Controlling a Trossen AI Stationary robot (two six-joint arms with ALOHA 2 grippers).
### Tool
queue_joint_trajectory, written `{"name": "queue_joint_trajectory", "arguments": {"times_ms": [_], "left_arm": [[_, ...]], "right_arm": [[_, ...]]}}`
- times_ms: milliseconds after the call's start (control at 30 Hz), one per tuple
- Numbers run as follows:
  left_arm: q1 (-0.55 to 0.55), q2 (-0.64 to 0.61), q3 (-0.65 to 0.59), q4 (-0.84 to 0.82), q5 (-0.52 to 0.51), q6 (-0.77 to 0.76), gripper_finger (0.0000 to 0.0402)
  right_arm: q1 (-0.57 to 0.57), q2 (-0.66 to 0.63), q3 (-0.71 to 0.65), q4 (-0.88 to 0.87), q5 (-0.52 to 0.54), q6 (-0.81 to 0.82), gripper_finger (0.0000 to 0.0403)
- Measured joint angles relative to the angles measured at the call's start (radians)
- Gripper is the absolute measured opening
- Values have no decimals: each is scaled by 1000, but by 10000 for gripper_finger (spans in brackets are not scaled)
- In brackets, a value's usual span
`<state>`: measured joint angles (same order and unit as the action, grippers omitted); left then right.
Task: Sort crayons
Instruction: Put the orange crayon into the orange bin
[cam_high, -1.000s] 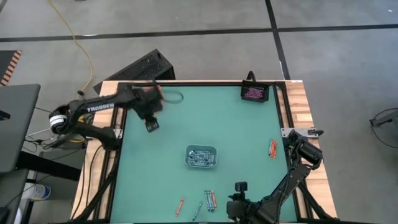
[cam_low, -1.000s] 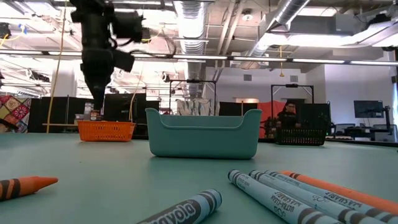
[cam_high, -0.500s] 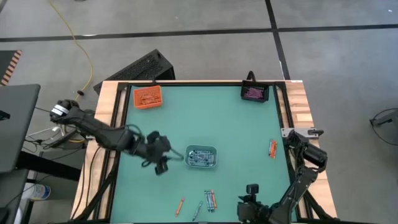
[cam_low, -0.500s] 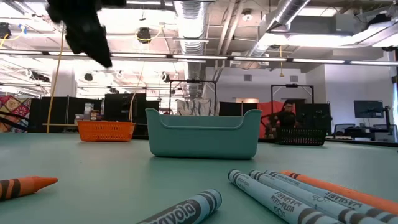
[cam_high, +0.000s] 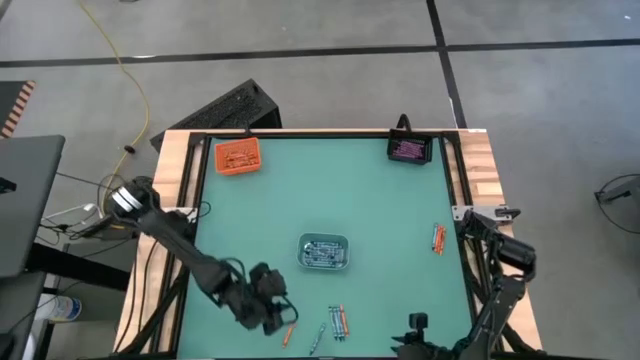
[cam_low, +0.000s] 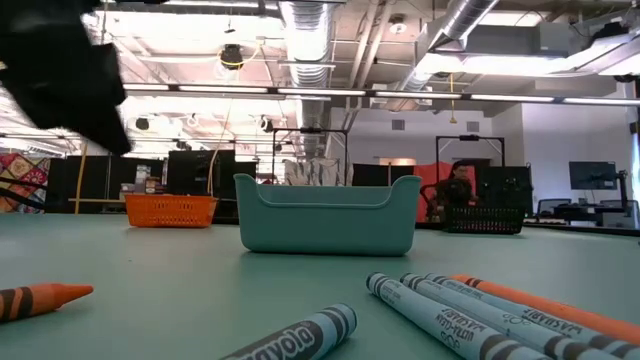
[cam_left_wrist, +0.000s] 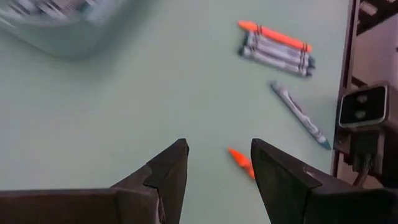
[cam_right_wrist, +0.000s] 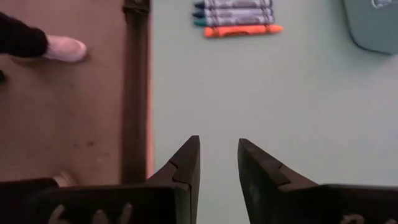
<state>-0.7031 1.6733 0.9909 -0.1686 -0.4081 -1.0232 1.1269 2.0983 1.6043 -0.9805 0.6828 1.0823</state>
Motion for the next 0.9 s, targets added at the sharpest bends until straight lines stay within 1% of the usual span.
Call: {"name": "queue_joint_trajectory", "arguments": {"times_ms": [133,200,300,367,567,667,767,900], "left_arm": [[-38,118,121,-62,-9,-39,164],[-53,170,200,-160,-37,-71,164],[-72,248,344,-337,-87,-118,164],[-83,306,446,-434,-103,-144,164],[-95,505,745,-680,-67,-176,164],[-98,588,868,-821,-66,-210,164],[-102,640,943,-893,-59,-251,164],[-107,654,951,-917,-34,-317,161]], "right_arm": [[23,0,0,34,38,26,100],[34,0,0,47,55,36,100],[40,0,0,65,72,37,100],[44,0,0,74,81,36,100],[42,0,0,79,103,36,100],[43,0,0,79,109,36,100],[45,0,0,79,109,36,100],[50,0,0,80,109,36,100]]}}
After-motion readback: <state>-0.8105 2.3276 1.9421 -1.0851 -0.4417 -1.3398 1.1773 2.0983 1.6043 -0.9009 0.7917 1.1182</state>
